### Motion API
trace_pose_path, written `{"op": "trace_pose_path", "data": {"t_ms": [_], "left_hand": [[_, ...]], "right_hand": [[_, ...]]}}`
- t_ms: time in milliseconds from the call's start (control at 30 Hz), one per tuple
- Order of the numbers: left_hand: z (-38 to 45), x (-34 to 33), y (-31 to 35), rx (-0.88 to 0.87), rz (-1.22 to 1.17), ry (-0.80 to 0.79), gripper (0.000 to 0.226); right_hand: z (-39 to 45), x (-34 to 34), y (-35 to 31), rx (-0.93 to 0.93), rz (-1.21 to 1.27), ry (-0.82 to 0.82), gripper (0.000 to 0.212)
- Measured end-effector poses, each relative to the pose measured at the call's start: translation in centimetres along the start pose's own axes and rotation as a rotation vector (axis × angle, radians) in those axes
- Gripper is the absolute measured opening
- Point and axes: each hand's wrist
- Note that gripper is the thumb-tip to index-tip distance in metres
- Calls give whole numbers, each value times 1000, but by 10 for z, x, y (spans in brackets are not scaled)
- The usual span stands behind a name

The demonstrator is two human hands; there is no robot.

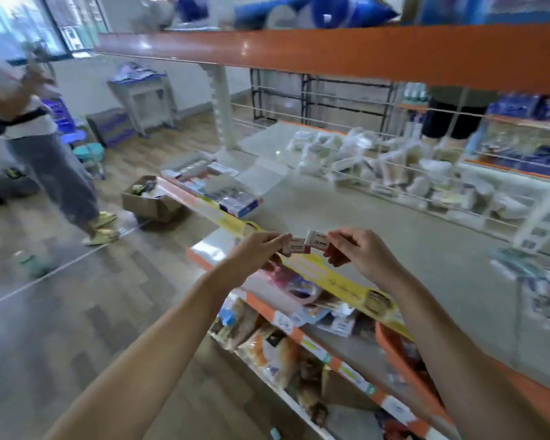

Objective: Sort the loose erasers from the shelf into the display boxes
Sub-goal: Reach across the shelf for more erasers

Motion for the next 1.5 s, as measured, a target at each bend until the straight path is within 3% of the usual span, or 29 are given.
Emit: {"op": "trace_pose_path", "data": {"t_ms": [367,867,1067,1233,1500], "left_hand": [[-25,192,-59,49,-11,147,27],[92,419,-70,38,135,216,13],[148,487,-76,64,173,139,17],[196,542,-90,60,247,29,10],[265,594,-92,-38,339,-291,14]], "right_hand": [[152,-122,-44,26,-5,-94,17],[412,-159,-71,68,-143,-174,23],[485,-167,-72,-18,-339,-157,14],[526,-175,-70,-98,-487,-128,21],[556,-197,-72,-375,-598,-103,25]]}}
Point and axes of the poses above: each hand's wrist, its own z-axis towards the middle knuckle, its own x-axis out of the back of the hand, y = z × x, and after that the axes turned 14 degrees about -y, right-handed
